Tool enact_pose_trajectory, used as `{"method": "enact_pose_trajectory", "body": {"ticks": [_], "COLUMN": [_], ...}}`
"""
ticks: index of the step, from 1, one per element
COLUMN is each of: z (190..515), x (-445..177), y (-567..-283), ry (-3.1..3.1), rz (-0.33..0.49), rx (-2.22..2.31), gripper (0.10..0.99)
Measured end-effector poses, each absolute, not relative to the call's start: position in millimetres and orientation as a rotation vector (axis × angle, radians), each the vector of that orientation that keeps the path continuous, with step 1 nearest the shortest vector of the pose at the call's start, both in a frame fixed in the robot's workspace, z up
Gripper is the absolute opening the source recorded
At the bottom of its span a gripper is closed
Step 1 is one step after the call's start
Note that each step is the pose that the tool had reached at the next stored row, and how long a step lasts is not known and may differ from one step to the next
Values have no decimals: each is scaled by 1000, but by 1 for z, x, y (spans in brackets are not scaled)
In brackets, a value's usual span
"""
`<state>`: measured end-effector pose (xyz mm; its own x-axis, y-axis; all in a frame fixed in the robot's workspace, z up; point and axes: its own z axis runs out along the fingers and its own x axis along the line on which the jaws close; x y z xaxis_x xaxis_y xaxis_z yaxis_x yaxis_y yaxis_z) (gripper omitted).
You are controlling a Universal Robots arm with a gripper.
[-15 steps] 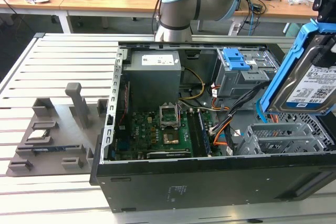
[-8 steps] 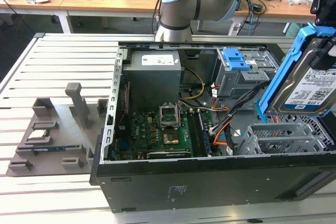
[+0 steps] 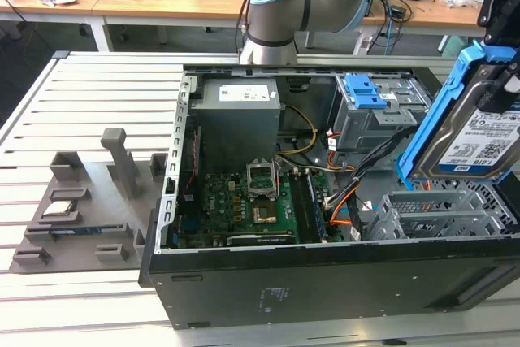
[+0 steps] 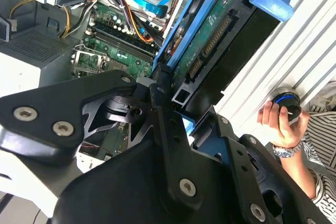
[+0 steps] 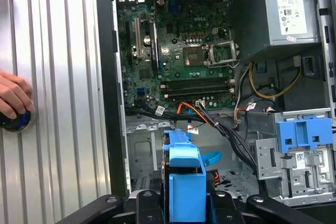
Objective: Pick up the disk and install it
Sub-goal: 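Pick up the disk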
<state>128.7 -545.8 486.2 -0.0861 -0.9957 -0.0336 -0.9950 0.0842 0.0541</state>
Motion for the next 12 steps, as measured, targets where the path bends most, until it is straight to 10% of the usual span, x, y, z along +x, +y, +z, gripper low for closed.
{"method": "enact_pose_trajectory", "body": {"ticks": [12], "z": [479], "x": [129], "y": [-546], "ry": [-2304], "rz": [-98], "rx": [2116], "gripper": [369]}}
